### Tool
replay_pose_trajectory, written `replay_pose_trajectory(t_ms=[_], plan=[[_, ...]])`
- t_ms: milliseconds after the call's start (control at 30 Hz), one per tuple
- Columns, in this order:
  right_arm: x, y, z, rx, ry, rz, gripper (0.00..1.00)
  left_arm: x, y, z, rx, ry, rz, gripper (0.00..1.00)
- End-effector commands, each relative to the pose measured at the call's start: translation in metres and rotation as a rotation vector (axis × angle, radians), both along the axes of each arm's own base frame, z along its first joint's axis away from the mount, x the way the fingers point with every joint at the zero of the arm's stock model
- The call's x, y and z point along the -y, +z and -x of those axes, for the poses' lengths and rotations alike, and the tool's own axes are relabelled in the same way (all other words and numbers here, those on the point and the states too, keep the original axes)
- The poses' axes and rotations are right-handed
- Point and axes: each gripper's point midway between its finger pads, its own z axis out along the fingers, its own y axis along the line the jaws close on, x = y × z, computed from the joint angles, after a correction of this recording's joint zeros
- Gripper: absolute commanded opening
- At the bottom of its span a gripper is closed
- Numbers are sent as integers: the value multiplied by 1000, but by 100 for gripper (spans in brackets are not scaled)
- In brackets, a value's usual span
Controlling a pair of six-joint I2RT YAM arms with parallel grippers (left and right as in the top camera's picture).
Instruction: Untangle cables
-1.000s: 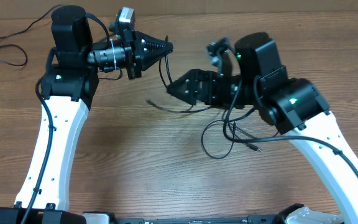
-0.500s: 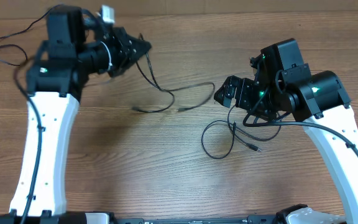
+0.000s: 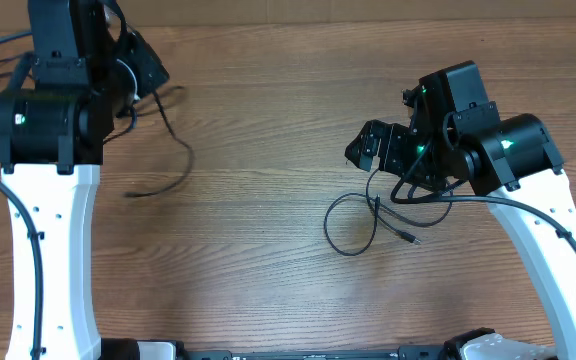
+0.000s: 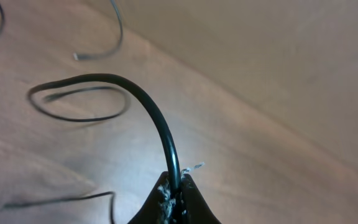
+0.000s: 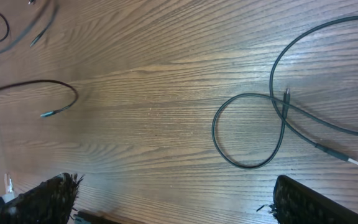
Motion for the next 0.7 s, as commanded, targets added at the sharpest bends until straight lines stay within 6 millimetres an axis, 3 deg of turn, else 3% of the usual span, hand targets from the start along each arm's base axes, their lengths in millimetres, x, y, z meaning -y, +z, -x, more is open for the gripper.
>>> replay_pose_trajectory(t_ms=[0, 133, 367, 467, 667], plan=[[1, 2, -3, 19, 0, 8, 100, 4, 12, -15, 69, -21, 22, 4], [1, 3, -4, 21, 1, 7, 100, 47, 37, -25, 178, -243, 150, 4], [1, 3, -4, 22, 0, 7, 100, 72, 35, -20, 135, -312, 319, 4], [1, 2, -4, 21, 0, 8, 100, 44, 9, -21, 44, -161, 292, 4], [1, 2, -3, 20, 1, 8, 100, -45, -45, -22, -120, 164, 202, 4]])
